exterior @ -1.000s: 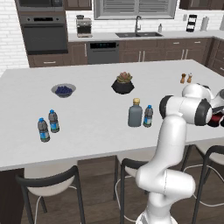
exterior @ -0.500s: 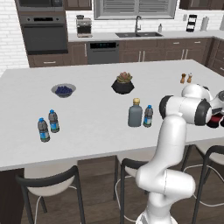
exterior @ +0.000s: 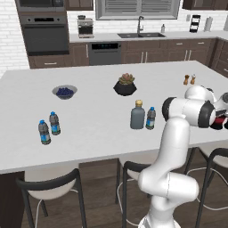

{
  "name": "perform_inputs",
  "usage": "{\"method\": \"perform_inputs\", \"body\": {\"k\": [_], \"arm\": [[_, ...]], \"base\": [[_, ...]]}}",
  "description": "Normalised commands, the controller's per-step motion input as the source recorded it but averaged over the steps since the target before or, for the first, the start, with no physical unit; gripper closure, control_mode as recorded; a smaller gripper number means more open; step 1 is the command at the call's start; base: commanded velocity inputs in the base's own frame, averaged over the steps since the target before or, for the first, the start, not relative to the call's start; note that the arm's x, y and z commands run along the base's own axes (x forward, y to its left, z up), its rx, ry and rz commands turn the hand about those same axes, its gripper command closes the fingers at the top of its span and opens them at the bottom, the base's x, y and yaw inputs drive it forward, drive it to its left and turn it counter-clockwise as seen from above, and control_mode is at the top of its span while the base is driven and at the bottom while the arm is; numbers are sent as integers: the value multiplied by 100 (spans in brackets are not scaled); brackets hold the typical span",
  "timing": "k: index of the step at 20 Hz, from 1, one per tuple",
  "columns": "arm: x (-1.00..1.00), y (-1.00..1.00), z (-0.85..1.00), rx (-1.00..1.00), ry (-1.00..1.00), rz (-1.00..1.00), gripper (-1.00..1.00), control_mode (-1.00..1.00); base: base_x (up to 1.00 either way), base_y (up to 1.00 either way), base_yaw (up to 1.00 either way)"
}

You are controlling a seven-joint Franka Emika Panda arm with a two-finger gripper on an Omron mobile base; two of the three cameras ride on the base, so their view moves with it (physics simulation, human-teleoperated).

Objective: Move the plastic bottles in the middle to the plastics group, and the glass bottles in the middle to the glass group.

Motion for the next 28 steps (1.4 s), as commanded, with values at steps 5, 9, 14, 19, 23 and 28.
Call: {"method": "perform_inputs", "body": {"k": [5,9,14,19,23,28], "arm": [[-1,0,0,0,0,0,-100,-100],[-12,0,22,0,-8,0,-100,-100],[-27,5,81,0,-11,0,-100,-100],[-36,39,85,0,-7,1,-100,-100],[-56,76,55,-3,0,7,-100,-100],[-66,93,34,-5,0,17,-100,-100]], "base": [[0,0,0],[0,0,0],[0,0,0],[0,0,0],[0,0,0],[0,0,0]]}}
